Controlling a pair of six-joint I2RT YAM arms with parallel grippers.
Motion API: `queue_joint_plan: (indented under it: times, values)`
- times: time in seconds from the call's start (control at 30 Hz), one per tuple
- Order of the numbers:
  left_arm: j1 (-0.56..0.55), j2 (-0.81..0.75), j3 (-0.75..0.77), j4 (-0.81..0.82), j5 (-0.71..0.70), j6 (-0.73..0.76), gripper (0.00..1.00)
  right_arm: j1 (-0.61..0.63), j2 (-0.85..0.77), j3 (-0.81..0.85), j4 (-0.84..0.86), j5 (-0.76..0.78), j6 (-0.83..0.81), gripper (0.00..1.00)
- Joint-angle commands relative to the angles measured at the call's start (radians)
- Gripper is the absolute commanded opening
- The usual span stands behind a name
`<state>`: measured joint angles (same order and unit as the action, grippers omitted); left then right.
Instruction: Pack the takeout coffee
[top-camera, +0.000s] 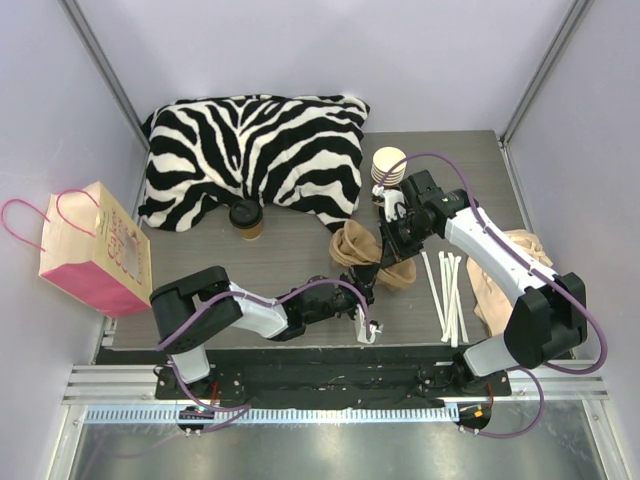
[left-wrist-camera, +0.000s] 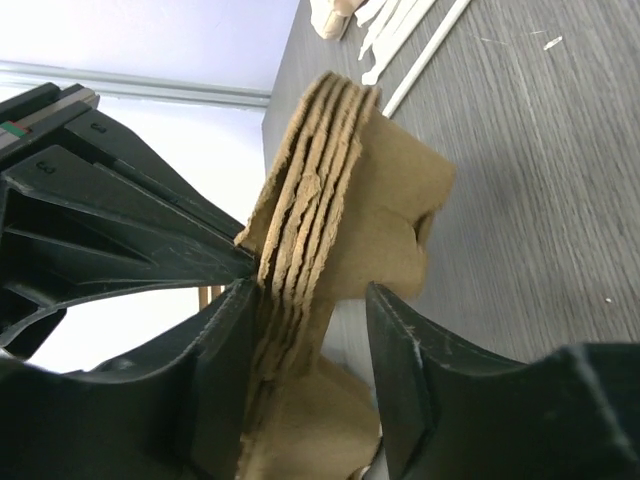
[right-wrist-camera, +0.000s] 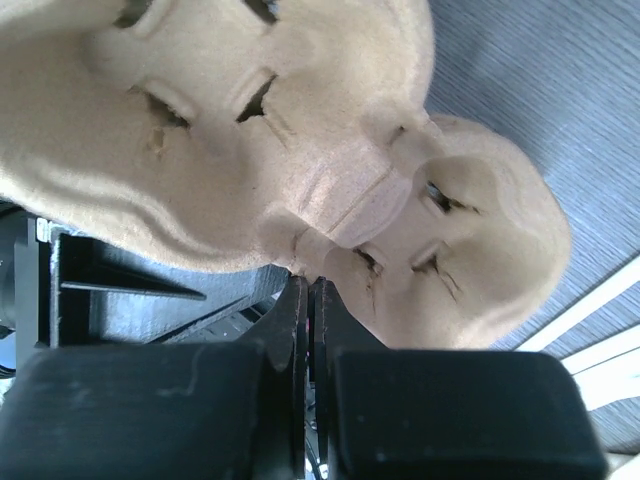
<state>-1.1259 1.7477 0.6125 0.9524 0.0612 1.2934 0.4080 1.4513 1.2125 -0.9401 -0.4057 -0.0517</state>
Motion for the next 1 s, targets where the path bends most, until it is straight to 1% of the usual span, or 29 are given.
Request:
queue_joint_plan:
  times: [0.0,0.03,0.1,0.13,0.2,0.23,0.3,0.33,0.47,0.77,0.97]
  values:
    - [0.008,0.033,0.021,0.057,-0.017,0.02,0.47,0.011,-0.02,0.058,-0.011,-0.067,0.009,0.01]
    - [0.009,0.042,0.023,0.059,-0.018,0.021,0.41,0.009,-0.02,0.062,-0.012,-0.073,0.009,0.01]
    - [0.011,0.052,0.023,0.06,-0.024,0.032,0.35,0.009,-0.02,0.067,-0.022,-0.081,0.007,0.01]
    - [0.011,0.056,0.023,0.06,-0.023,0.037,0.29,0.008,-0.02,0.073,-0.025,-0.082,0.006,0.01]
    - [0.011,0.061,0.016,0.059,-0.021,0.043,0.22,0.009,-0.02,0.078,-0.031,-0.079,0.001,0.01]
    - [0.012,0.061,0.015,0.059,-0.02,0.047,0.15,0.009,-0.02,0.084,-0.034,-0.079,-0.002,0.01]
    - [0.015,0.065,0.006,0.045,-0.008,0.064,0.08,0.008,-0.02,0.09,-0.043,-0.084,-0.005,0.01]
    - [0.015,0.067,0.006,0.034,-0.008,0.067,0.01,0.008,-0.022,0.097,-0.045,-0.084,-0.008,0.01]
    - [0.023,0.073,0.006,-0.017,0.005,0.072,0.0,0.011,-0.023,0.122,-0.058,-0.074,-0.017,0.01]
    - [0.031,0.093,-0.003,-0.06,0.015,0.083,0.0,0.009,-0.025,0.171,-0.083,-0.061,-0.039,0.01]
    - [0.037,0.131,-0.008,-0.05,0.019,0.089,0.0,0.008,-0.026,0.2,-0.097,-0.058,-0.051,0.01]
